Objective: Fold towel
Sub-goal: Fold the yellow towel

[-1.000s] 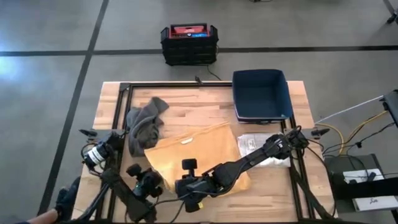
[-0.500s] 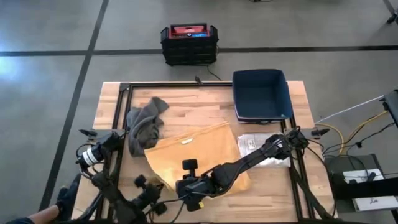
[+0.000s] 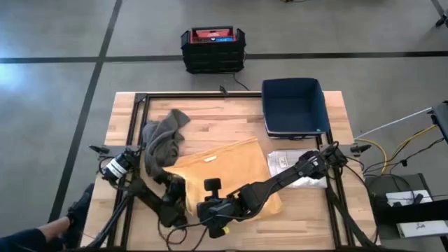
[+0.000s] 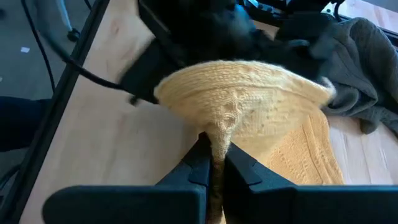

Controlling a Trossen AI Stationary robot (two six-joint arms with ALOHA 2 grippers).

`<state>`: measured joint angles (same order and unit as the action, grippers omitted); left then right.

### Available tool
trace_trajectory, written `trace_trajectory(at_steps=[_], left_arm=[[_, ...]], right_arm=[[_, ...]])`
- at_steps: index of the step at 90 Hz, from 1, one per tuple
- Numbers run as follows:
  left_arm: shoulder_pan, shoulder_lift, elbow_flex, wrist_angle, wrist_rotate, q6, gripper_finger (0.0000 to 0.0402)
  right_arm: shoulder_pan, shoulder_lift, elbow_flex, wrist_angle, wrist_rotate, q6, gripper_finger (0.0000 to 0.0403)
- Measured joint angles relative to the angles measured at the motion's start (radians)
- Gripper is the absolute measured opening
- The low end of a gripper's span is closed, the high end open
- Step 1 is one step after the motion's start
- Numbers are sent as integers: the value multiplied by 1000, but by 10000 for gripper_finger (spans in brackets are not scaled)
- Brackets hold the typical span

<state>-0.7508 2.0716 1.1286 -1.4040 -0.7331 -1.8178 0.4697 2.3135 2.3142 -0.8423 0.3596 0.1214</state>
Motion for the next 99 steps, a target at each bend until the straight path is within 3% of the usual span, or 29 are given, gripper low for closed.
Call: trace_trajectory(at_steps=[14, 28, 72, 93, 99], left_arm=[[-8, -9, -21, -171, 174, 2, 0], [-57, -55, -35, -161, 291, 94, 0], [-281, -230, -17, -62, 455, 335, 0], [-316, -306, -30, -78, 598, 316, 0], [-316, -324, -41, -42, 574, 239, 0]], right_arm=[[7, 0, 0, -25, 2, 2, 0], [9, 0, 0, -36, 2, 10, 0], [17, 0, 0, -37, -50, 11, 0], [22, 0, 0, -37, -49, 9, 0], [23, 0, 0, -36, -49, 9, 0]])
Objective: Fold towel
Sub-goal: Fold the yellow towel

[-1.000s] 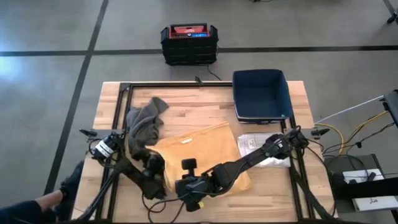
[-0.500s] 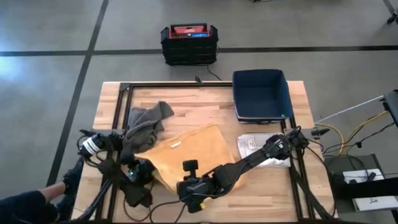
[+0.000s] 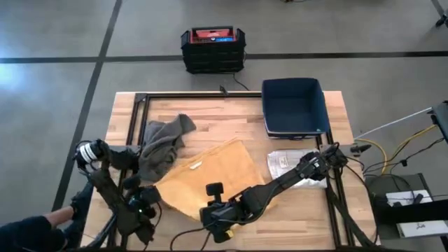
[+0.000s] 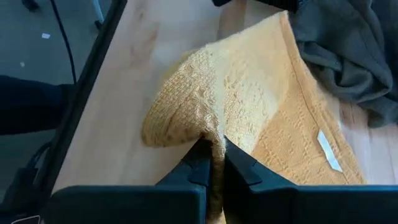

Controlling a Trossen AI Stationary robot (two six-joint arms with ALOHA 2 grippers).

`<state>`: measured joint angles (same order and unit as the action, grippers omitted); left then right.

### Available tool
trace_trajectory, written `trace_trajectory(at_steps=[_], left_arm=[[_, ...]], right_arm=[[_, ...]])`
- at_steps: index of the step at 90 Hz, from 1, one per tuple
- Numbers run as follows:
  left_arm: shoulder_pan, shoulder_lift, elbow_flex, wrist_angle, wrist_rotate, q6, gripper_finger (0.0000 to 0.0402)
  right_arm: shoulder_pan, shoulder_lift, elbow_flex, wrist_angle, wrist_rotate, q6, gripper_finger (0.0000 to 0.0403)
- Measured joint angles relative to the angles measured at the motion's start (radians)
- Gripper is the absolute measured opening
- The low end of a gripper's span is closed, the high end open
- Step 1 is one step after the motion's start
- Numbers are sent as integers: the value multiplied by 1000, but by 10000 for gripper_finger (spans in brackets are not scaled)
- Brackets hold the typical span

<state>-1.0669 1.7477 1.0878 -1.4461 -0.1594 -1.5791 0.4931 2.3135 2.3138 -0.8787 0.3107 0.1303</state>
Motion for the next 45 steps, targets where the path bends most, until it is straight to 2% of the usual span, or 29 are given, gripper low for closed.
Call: trace_trajectory(at_steps=[10, 26, 36, 45], left_arm=[[1, -23, -19, 240, -177, -39, 0], [0, 7, -67, 536, -226, -80, 0], [1, 57, -109, 570, -338, -155, 0], [5, 91, -119, 566, -380, -177, 0]], right_arm=[[0, 0, 0, 0, 1, 0, 0], [0, 0, 0, 0, 3, -13, 0], [0, 0, 0, 0, 3, -18, 0], [1, 0, 0, 1, 3, -18, 0]])
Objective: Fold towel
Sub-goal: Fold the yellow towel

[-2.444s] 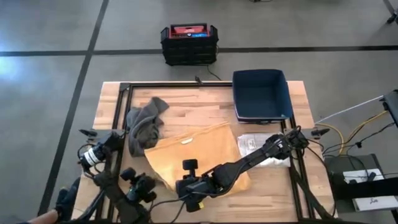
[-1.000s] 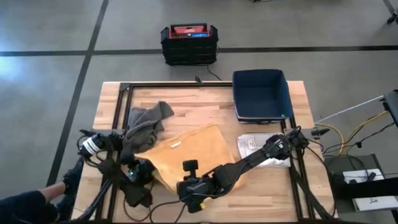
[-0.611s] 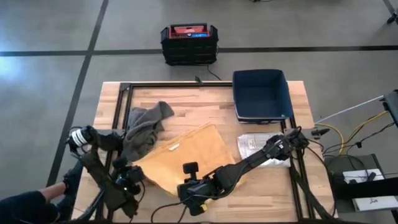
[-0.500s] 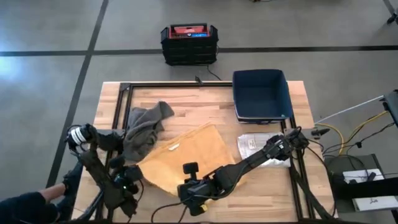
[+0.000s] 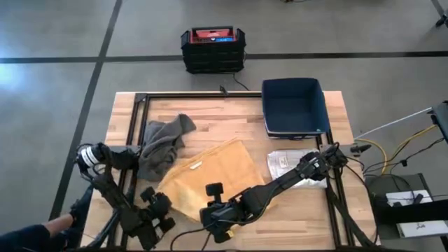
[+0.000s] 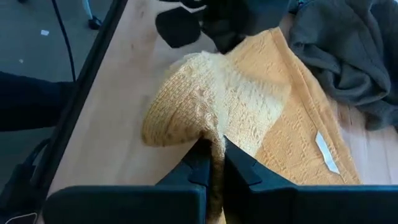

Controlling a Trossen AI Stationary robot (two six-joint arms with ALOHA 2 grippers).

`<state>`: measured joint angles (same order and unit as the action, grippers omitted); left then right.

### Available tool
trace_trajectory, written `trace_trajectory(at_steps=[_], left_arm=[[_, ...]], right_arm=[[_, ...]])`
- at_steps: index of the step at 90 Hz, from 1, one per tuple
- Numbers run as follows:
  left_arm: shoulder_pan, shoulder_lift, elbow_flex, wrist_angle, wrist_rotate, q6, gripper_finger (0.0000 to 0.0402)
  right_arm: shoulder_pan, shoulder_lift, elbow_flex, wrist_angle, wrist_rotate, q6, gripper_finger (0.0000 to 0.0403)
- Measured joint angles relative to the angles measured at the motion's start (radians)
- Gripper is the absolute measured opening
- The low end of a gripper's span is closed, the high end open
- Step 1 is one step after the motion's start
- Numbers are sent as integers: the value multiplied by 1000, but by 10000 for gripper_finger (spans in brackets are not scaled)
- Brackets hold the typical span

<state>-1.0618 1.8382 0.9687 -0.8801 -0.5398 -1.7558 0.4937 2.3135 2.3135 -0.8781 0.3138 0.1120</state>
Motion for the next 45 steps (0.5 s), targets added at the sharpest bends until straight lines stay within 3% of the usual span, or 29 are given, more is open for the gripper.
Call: trace_trajectory(at_steps=[25, 45], left_arm=[[25, 73, -48, -320, -92, -246, 0], [60, 81, -92, -432, 188, -194, 0]], right_arm=[[7, 0, 0, 0, 0, -1, 0], [14, 0, 0, -3, 2, -11, 0]])
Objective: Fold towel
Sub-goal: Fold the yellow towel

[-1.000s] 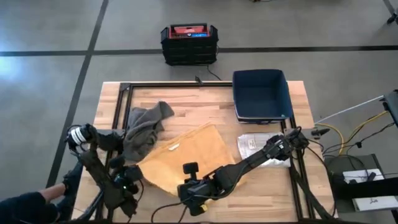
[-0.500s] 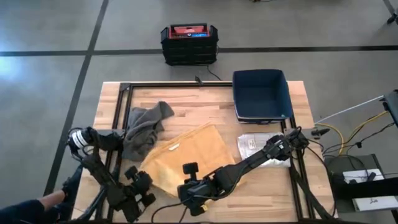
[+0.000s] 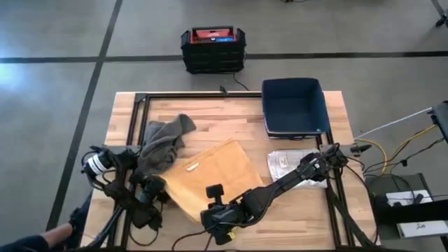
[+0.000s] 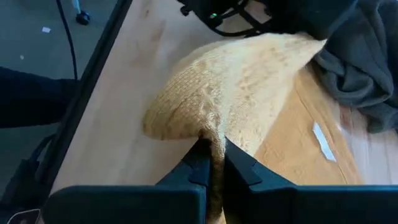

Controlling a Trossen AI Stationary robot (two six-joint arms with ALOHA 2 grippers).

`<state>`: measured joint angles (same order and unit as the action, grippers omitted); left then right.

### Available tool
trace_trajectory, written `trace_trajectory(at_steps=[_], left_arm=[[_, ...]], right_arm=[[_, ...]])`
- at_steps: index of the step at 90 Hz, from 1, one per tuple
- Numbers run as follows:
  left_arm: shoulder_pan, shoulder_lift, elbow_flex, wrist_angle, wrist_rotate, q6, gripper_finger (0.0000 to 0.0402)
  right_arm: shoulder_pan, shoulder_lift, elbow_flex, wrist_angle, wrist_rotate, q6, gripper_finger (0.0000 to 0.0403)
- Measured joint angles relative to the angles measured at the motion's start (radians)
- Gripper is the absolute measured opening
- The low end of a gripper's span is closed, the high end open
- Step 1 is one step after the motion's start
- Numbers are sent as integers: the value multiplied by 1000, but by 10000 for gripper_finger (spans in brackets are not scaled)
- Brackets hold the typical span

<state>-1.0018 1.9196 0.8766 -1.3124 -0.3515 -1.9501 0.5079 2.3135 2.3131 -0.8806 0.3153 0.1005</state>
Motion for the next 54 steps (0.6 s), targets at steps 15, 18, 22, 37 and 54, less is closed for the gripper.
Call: trace_trajectory(at_steps=[15, 18, 22, 37, 54], left_arm=[[-16, -22, 19, -107, 202, 157, 0], [-22, -25, 33, -132, 226, 189, 0], [-22, -32, 54, -149, 252, 233, 0], [-46, -48, 148, -198, 306, 362, 0], [-88, -73, 302, -208, 293, 374, 0]], right_arm=[[6, 0, 0, -7, -2, -8, 0], [6, 0, 0, -9, -3, -8, 0], [5, 0, 0, -10, -3, -7, 0], [6, -1, 0, -15, -2, 2, 0], [12, -2, -12, 22, -105, 39, 0]])
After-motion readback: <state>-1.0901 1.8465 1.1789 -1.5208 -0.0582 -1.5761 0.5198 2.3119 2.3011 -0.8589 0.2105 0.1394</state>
